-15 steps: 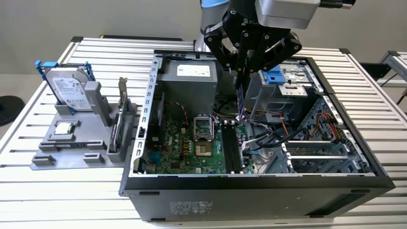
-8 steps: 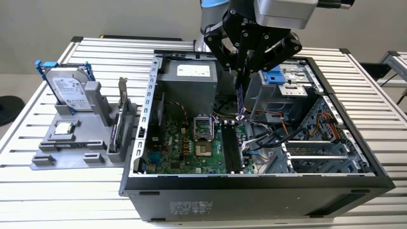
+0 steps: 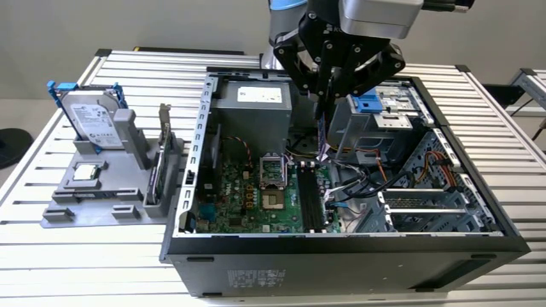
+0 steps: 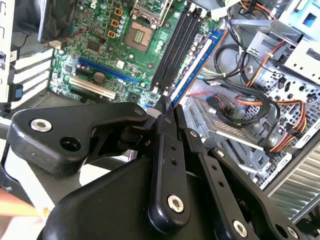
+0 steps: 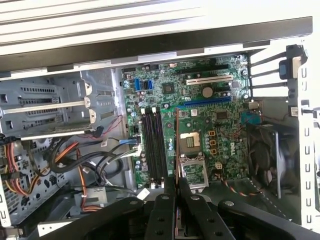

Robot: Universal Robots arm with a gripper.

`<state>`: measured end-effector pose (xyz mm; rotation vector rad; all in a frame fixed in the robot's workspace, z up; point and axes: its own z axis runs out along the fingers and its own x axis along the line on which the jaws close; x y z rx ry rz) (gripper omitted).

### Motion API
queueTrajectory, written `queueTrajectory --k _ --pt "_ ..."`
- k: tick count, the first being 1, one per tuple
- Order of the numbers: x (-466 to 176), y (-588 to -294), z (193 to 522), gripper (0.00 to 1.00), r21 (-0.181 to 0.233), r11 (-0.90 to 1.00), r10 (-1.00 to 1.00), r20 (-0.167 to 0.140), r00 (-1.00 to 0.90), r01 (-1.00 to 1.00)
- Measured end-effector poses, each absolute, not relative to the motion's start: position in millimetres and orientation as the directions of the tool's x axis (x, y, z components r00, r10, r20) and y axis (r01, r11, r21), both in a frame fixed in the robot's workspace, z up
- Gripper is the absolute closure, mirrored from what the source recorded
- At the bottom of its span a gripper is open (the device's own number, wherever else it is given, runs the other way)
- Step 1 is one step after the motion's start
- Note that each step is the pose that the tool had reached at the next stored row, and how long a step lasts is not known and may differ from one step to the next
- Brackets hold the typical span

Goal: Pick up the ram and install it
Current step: 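Insert the ram into the slot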

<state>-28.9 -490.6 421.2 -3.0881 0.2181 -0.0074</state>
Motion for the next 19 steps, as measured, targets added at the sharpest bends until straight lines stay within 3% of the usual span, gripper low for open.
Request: queueTrajectory --k 19 --pt "-28.5 -490.7 420.9 1.0 -0.046 -0.986 -0.157 0.002 0.988 -0.157"
